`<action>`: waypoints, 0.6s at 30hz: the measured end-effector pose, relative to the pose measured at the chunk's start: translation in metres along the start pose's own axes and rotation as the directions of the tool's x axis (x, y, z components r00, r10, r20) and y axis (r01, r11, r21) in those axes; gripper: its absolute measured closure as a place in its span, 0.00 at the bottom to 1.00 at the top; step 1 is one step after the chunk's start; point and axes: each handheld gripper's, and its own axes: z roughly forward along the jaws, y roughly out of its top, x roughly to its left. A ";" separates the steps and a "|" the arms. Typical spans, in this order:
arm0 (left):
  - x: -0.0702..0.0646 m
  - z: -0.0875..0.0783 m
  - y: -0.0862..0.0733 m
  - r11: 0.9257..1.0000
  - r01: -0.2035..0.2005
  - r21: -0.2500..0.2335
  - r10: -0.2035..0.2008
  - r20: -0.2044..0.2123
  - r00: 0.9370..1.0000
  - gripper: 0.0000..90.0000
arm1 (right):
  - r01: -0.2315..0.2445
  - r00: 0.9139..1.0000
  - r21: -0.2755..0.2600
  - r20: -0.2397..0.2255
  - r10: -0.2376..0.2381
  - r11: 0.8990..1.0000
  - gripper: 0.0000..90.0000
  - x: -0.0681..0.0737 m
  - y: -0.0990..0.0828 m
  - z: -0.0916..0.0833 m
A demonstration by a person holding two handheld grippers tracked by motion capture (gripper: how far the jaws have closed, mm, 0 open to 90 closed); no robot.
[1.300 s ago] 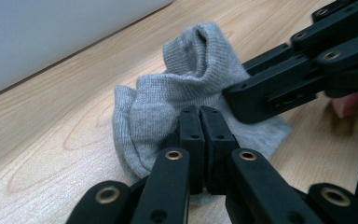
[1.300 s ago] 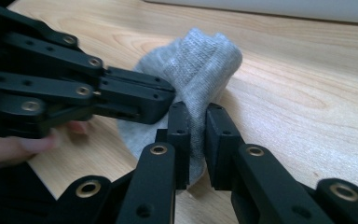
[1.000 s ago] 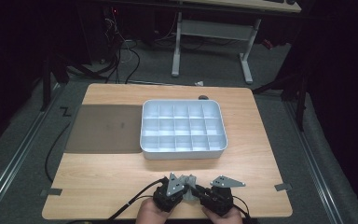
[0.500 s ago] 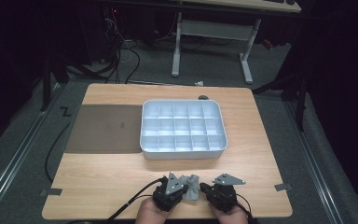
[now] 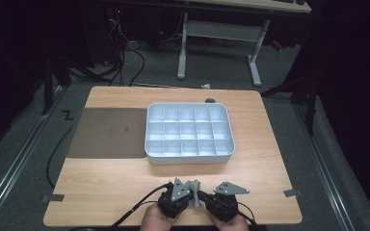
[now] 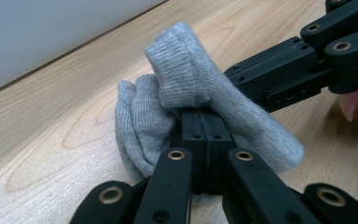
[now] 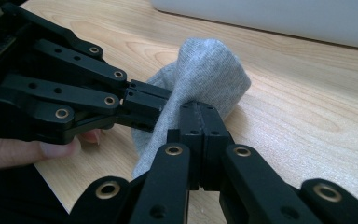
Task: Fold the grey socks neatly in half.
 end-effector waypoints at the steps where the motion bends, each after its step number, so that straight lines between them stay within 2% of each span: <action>1: 0.000 0.000 0.000 1.000 0.002 0.000 -0.002 0.001 1.000 1.00 | -0.009 1.000 0.004 0.001 0.009 1.000 1.00 -0.001 -0.001 0.000; 4: 0.002 -0.001 0.000 1.000 0.020 -0.013 -0.020 0.013 1.000 1.00 | -0.009 1.000 0.016 0.024 0.009 1.000 1.00 -0.003 -0.003 0.003; 8: 0.005 -0.005 -0.002 0.996 0.046 -0.072 -0.045 0.020 0.999 0.94 | -0.026 0.999 0.014 0.042 0.025 1.000 1.00 -0.006 -0.004 0.001; 14: 0.007 -0.010 -0.003 0.993 0.056 -0.103 -0.052 0.037 0.998 0.91 | -0.029 0.998 0.014 0.049 0.028 0.999 1.00 -0.009 -0.004 0.000; 18: 0.008 -0.013 -0.003 0.991 0.058 -0.124 -0.055 0.030 0.998 0.91 | -0.025 0.999 0.018 0.049 0.024 1.000 1.00 -0.009 -0.005 0.001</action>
